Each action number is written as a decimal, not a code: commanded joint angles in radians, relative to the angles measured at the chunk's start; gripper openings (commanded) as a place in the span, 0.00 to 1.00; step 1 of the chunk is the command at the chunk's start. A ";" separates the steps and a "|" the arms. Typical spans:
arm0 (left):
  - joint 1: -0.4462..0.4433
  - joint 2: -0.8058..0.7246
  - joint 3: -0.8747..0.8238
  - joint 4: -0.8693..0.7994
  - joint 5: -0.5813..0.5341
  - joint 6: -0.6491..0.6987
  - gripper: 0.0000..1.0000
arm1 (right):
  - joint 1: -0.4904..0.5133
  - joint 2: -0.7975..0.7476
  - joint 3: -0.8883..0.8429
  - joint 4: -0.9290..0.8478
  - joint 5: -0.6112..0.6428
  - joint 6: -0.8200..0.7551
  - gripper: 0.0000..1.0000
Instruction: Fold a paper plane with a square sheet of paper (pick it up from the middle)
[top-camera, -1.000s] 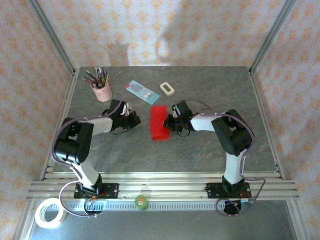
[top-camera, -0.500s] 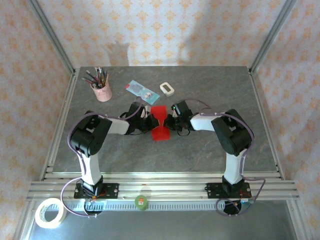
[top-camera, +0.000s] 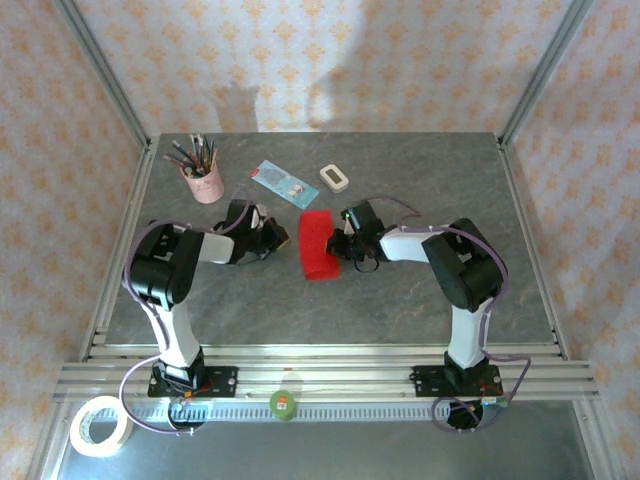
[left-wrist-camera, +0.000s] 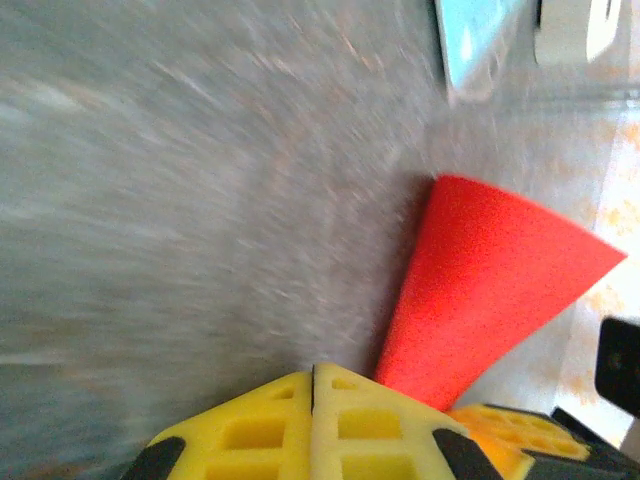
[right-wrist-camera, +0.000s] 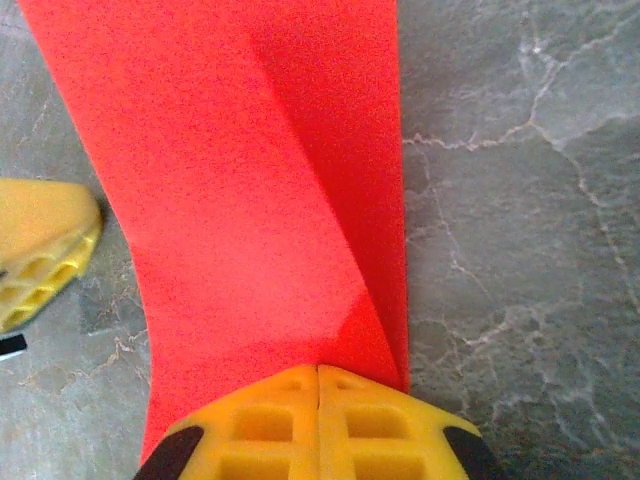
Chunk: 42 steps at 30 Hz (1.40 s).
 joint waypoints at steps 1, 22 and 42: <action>-0.031 -0.073 -0.012 0.013 -0.009 0.019 0.00 | -0.022 0.190 -0.104 -0.362 0.320 -0.044 0.00; -0.112 0.178 0.154 0.025 -0.080 -0.019 0.00 | -0.022 0.194 -0.130 -0.350 0.339 -0.046 0.00; -0.144 0.070 0.168 0.046 -0.022 -0.009 0.00 | -0.022 0.195 -0.131 -0.353 0.338 -0.054 0.00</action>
